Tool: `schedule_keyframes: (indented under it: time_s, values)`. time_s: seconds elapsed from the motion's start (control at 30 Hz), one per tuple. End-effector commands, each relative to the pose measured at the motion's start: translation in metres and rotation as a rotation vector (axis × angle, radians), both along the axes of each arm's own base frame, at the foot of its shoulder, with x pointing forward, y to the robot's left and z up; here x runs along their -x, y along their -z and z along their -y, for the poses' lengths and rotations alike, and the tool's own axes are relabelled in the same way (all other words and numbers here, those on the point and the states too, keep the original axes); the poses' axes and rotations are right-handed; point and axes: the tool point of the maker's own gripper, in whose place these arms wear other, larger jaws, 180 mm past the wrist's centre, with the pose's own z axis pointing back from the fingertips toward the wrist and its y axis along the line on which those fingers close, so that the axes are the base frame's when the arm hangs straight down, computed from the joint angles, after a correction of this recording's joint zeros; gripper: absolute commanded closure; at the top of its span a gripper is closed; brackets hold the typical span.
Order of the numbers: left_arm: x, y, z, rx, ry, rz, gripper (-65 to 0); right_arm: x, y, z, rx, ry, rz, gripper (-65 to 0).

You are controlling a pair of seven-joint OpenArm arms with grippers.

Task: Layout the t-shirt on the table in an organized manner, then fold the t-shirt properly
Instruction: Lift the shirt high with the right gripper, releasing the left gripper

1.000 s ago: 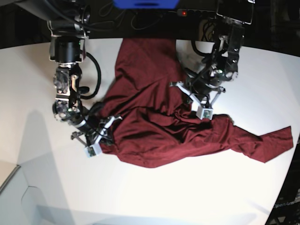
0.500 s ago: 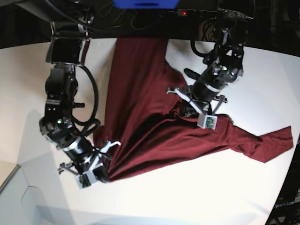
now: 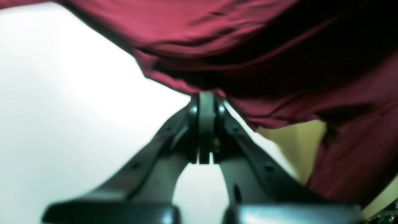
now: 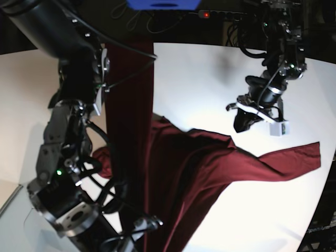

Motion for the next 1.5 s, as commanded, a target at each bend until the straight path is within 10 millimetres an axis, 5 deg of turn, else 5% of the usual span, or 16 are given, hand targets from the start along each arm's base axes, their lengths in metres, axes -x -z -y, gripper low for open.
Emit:
schedule_keyframes:
  time_s: [0.0, 0.23, 0.63, 0.9, 1.4, 1.47]
  values:
    - [-0.002, -0.015, -0.007, 0.0, -0.011, 0.046, 0.0, 0.009, -0.034, -0.008, -0.019, -0.026, 0.093, 0.0]
    - [0.011, -0.016, -0.043, 0.015, -0.102, 0.034, 0.0, 0.025, -0.105, -0.038, -0.005, -0.065, 0.25, 0.0]
    - [0.02, -0.024, -0.075, 0.035, -0.189, 0.048, 0.0, 0.033, -0.214, -0.034, 0.043, 0.026, 0.457, 0.0]
    - [0.01, -0.032, -0.071, 0.052, -0.186, 0.079, 0.0, 0.009, -0.208, -0.026, 0.081, 0.108, 0.409, 0.0]
    - [-0.011, -0.052, -0.069, 0.103, -0.182, 0.146, -0.1, 0.004, -0.212, -0.014, 0.034, 0.173, 0.399, 0.0]
    - [-0.016, -0.05, -0.055, 0.117, -0.147, 0.141, -0.1, 0.003, -0.212, -0.013, 0.036, 0.177, 0.399, 0.0]
